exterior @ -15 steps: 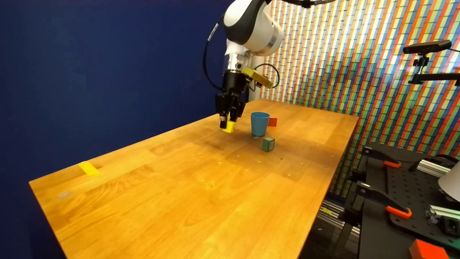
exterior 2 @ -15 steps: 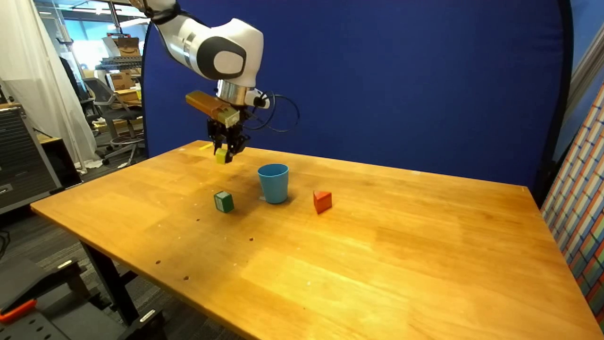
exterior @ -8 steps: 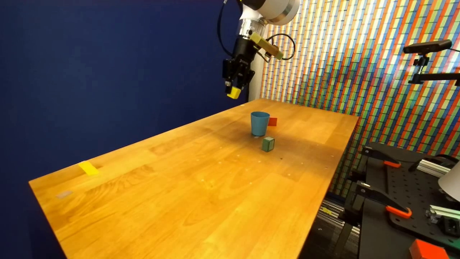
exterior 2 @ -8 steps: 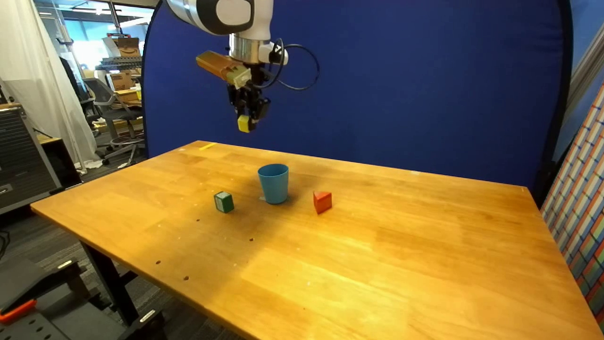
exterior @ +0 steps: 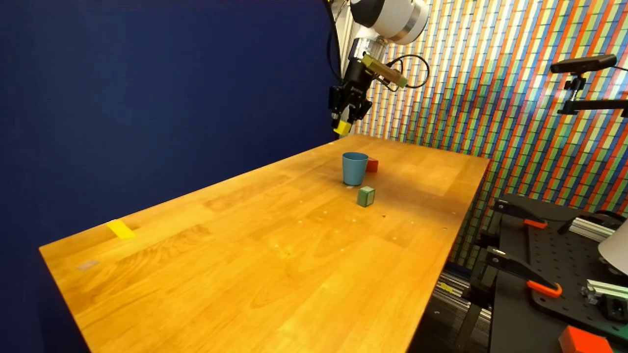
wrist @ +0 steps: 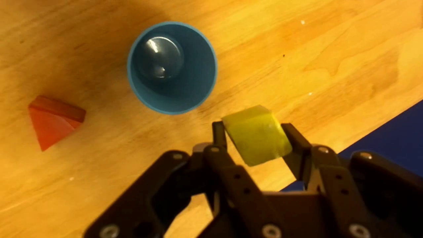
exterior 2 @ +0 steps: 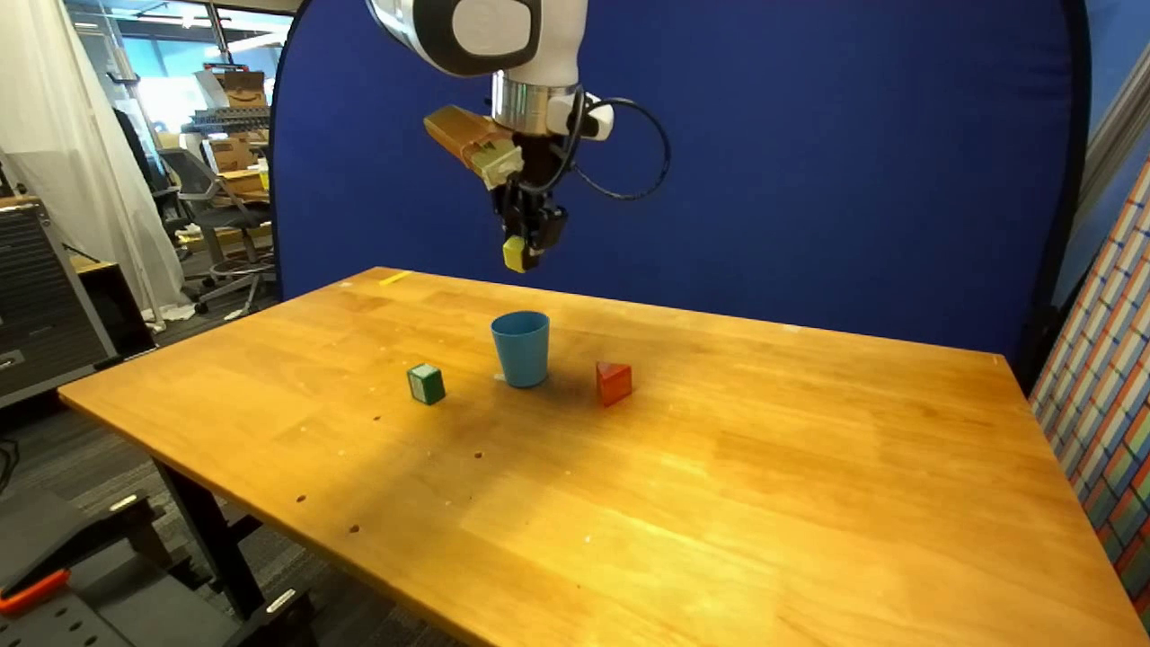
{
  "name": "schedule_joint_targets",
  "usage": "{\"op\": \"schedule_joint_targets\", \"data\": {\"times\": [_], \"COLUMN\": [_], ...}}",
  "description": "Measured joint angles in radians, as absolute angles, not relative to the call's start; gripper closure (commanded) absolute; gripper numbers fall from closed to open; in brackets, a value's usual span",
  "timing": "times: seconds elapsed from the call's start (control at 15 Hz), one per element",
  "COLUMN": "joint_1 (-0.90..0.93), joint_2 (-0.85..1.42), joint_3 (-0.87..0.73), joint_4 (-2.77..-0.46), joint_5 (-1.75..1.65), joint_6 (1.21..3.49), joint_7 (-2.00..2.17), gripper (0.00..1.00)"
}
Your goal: Place the yellow block inside the light blue cup
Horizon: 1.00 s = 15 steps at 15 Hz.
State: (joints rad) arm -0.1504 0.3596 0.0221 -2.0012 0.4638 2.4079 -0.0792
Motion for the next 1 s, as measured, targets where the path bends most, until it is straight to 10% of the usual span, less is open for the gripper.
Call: {"op": "schedule_joint_targets", "data": {"times": [0.53,0.6,1.0], "joint_1": [-0.184,-0.185,-0.202], "joint_2": [0.441,0.448,0.455], "joint_3": [0.019,0.019,0.025], "joint_4": [-2.017,-2.017,-2.022], "joint_5": [0.524,0.528,0.575], "joint_6": [2.407,2.407,2.390], "joint_7": [-0.079,-0.079,-0.097], "gripper": [0.80,0.30,0.00]}}
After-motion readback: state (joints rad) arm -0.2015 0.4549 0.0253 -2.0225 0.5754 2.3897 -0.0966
